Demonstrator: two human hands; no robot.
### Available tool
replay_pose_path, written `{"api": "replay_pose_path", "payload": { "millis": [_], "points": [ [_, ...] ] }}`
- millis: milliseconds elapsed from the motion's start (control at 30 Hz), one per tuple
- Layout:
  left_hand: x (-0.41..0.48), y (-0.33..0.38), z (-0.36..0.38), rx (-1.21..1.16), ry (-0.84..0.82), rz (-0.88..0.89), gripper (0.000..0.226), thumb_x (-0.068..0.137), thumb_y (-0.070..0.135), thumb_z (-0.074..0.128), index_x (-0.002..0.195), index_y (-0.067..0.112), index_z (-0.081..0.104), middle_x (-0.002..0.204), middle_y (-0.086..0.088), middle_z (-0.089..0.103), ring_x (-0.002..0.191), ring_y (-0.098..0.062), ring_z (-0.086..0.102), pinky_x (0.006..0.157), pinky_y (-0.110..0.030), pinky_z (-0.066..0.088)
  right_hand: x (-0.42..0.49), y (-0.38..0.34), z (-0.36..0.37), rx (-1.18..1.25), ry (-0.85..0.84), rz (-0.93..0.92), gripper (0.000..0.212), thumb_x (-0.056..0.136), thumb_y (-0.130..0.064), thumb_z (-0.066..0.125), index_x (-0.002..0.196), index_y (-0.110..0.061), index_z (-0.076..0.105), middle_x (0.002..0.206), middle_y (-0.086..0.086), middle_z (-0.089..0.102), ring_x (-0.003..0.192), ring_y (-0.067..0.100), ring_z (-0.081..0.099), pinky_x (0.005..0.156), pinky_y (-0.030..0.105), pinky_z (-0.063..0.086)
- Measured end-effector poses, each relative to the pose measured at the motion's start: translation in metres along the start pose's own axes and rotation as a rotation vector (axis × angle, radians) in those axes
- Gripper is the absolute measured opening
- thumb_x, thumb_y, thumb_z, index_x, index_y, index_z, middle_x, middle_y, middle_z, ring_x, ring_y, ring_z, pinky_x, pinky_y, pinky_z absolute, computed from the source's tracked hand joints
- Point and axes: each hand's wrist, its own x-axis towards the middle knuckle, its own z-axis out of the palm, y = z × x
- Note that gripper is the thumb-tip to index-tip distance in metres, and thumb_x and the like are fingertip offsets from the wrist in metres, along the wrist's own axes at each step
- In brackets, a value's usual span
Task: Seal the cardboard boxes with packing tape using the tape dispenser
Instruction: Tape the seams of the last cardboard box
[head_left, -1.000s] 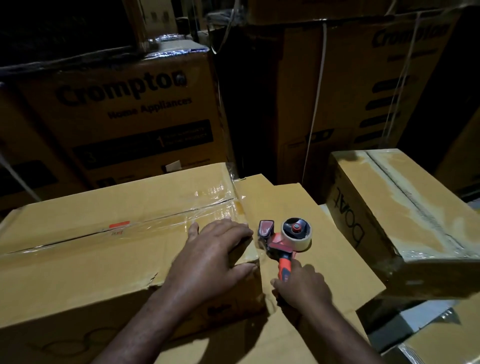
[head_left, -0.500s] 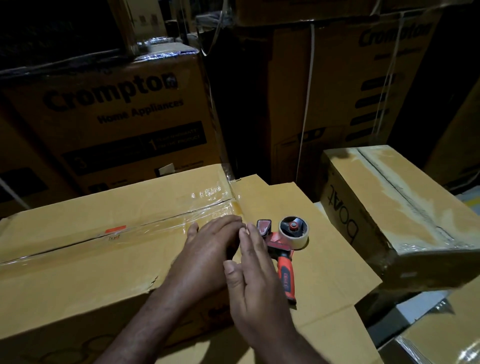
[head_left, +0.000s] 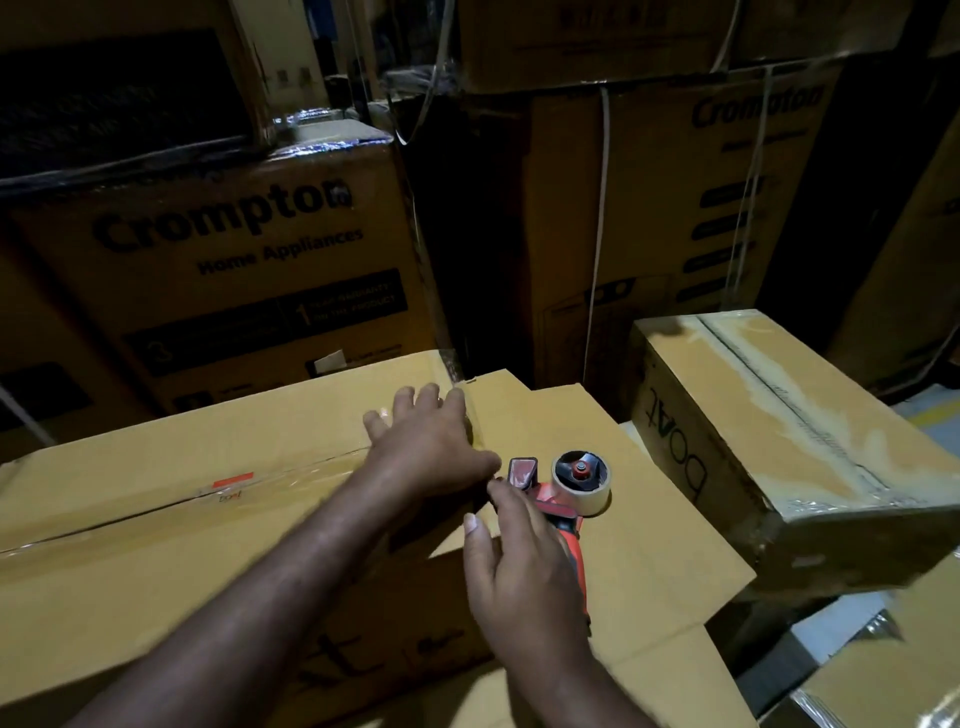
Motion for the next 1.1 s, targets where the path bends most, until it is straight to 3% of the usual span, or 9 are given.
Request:
{"api": "replay_pose_path", "payload": {
  "millis": [233, 333, 467, 567, 667, 800, 900, 1000, 1100],
  "points": [
    [0.053, -0.001, -0.006, -0.016, 0.050, -0.171, 0.116, 0.072, 0.060, 0.075, 0.160, 0.016, 0.014, 0.169, -0.011, -0.002, 0.153, -0.036, -0.015, 0.110, -0.077, -0.011, 0.000, -0.004, -0.004, -0.128, 0.087, -0.021, 0.043, 0.093, -0.055, 0.035, 0.123, -0.033, 0.057, 0.126, -0.016, 0.064, 0.115, 0.004, 0.057, 0.099, 0.038, 0.048],
    [0.075, -0.004, -0.002, -0.043, 0.048, -0.241, 0.112, 0.073, 0.058, 0.076, 0.158, 0.014, 0.019, 0.169, -0.012, 0.005, 0.154, -0.037, -0.008, 0.109, -0.078, -0.010, 0.001, -0.008, -0.005, -0.146, 0.095, -0.007, 0.040, 0.091, -0.055, 0.039, 0.119, -0.034, 0.060, 0.125, -0.016, 0.066, 0.109, 0.003, 0.062, 0.095, 0.039, 0.052],
    [0.104, -0.012, 0.005, -0.082, 0.056, -0.264, 0.092, 0.072, 0.053, 0.077, 0.148, 0.016, 0.040, 0.159, -0.011, 0.034, 0.151, -0.033, 0.019, 0.110, -0.079, -0.004, 0.001, -0.010, -0.009, -0.143, 0.101, -0.015, 0.035, 0.086, -0.052, 0.048, 0.108, -0.032, 0.066, 0.117, -0.014, 0.070, 0.098, 0.004, 0.067, 0.083, 0.036, 0.057],
    [0.115, -0.015, 0.001, -0.129, 0.046, -0.272, 0.062, 0.076, 0.049, 0.076, 0.125, 0.019, 0.054, 0.127, -0.005, 0.060, 0.130, -0.028, 0.047, 0.112, -0.077, 0.001, 0.004, -0.010, -0.011, -0.123, 0.110, -0.013, 0.036, 0.085, -0.050, 0.050, 0.106, -0.029, 0.069, 0.115, -0.011, 0.071, 0.096, 0.006, 0.069, 0.081, 0.037, 0.057],
    [0.126, -0.023, 0.000, -0.169, 0.100, -0.276, 0.041, 0.082, 0.047, 0.075, 0.104, 0.021, 0.054, 0.084, 0.006, 0.055, 0.101, -0.021, 0.055, 0.114, -0.074, 0.008, 0.006, -0.009, -0.013, -0.117, 0.102, -0.020, 0.034, 0.083, -0.049, 0.051, 0.102, -0.029, 0.071, 0.113, -0.010, 0.072, 0.096, 0.006, 0.069, 0.080, 0.035, 0.057],
    [0.143, -0.029, 0.002, -0.162, 0.130, -0.240, 0.048, 0.086, 0.047, 0.068, 0.130, 0.030, 0.057, 0.116, 0.001, 0.066, 0.119, -0.027, 0.057, 0.113, -0.075, 0.013, 0.008, -0.008, -0.014, -0.119, 0.086, -0.007, 0.032, 0.082, -0.049, 0.051, 0.101, -0.031, 0.070, 0.119, -0.008, 0.070, 0.103, 0.011, 0.067, 0.081, 0.038, 0.058],
    [0.150, -0.027, 0.005, -0.125, 0.174, -0.206, 0.034, 0.094, 0.041, 0.060, 0.125, 0.027, 0.061, 0.111, 0.001, 0.067, 0.117, -0.027, 0.059, 0.115, -0.075, 0.002, 0.013, -0.008, -0.015, -0.101, 0.071, -0.041, 0.029, 0.086, -0.044, 0.047, 0.106, -0.032, 0.065, 0.121, -0.010, 0.068, 0.105, 0.009, 0.066, 0.086, 0.032, 0.054],
    [0.158, -0.035, 0.010, -0.209, 0.209, -0.166, 0.023, 0.095, 0.034, 0.058, 0.117, 0.031, 0.064, 0.097, 0.009, 0.060, 0.109, -0.021, 0.057, 0.114, -0.071, 0.016, 0.023, -0.008, -0.022, -0.022, -0.093, 0.001, 0.026, 0.100, -0.035, 0.037, 0.125, -0.036, 0.044, 0.107, -0.011, 0.068, 0.093, 0.004, 0.062, 0.079, 0.019, 0.049],
    [0.161, -0.039, 0.010, -0.250, 0.160, -0.126, 0.032, 0.096, 0.037, 0.057, 0.127, 0.033, 0.061, 0.107, 0.008, 0.059, 0.104, -0.018, 0.051, 0.108, -0.056, 0.034, 0.040, -0.003, -0.022, 0.054, -0.175, 0.066, 0.037, 0.103, -0.030, 0.034, 0.139, -0.037, 0.034, 0.092, -0.007, 0.067, 0.078, 0.006, 0.062, 0.064, 0.028, 0.054]
  ]
}}
